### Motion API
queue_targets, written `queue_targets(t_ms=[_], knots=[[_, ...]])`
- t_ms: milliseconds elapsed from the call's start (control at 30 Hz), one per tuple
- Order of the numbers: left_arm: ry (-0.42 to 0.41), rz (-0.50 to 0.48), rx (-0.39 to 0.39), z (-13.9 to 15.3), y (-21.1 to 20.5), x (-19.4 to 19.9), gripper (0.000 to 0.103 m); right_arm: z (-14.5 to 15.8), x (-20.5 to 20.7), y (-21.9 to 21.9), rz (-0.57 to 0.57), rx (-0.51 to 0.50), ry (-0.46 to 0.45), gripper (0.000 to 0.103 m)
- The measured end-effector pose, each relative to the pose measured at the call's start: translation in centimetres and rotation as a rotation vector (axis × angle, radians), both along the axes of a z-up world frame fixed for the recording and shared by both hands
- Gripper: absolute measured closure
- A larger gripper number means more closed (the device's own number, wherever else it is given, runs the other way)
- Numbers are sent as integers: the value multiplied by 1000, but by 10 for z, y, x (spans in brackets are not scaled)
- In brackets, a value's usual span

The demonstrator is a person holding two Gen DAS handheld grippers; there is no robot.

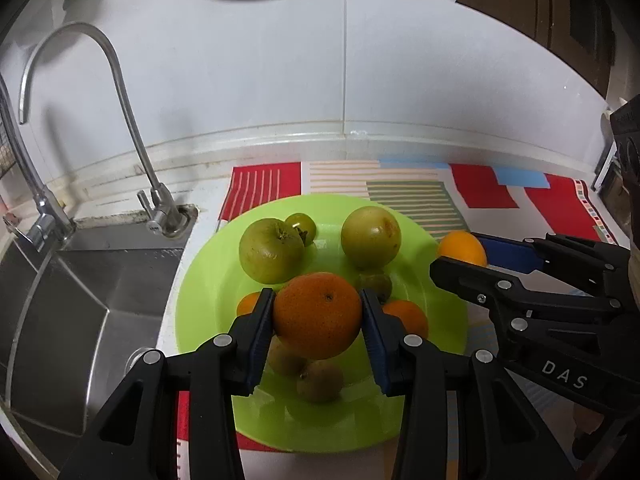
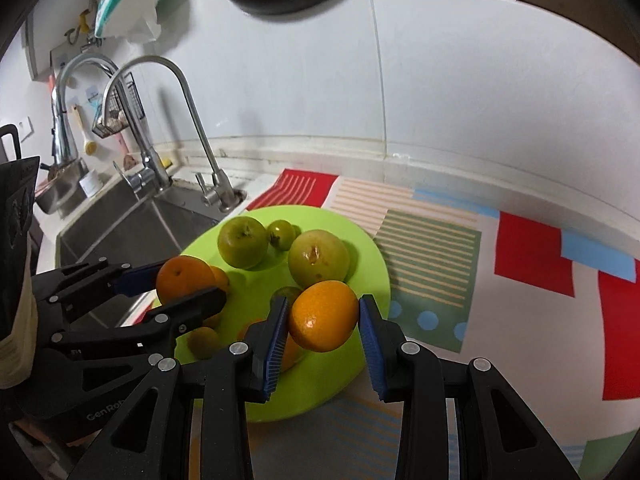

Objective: Organize fruits
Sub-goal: 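Carry both oranges onto the green plate and open both tools, then withdraw both tools up and away from the plate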

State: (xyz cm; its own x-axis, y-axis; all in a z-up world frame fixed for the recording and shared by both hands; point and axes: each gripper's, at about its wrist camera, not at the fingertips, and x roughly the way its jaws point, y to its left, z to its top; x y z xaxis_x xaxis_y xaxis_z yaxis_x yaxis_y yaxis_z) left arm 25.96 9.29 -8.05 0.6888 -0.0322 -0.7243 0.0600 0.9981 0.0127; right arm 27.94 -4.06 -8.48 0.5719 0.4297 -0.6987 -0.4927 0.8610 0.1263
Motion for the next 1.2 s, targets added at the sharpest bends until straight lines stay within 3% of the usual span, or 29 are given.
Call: queue_targets(t_ms=[133, 167, 500, 933, 1200], knots=[[10, 7, -2, -4, 2, 5, 57, -7, 8, 2, 0, -1, 23, 65], [6, 12, 3, -3, 2, 5, 55, -7, 9, 2, -4, -7, 22, 60], [-44, 61, 21, 17, 5, -17, 42, 9, -10, -13, -98, -23, -33, 47], [-139, -8, 30, 49, 1, -68, 17, 49, -84, -37, -302, -48, -160, 27], [-193, -60, 26, 68, -1, -108, 12, 66, -132, -47, -425, -43, -206, 21]])
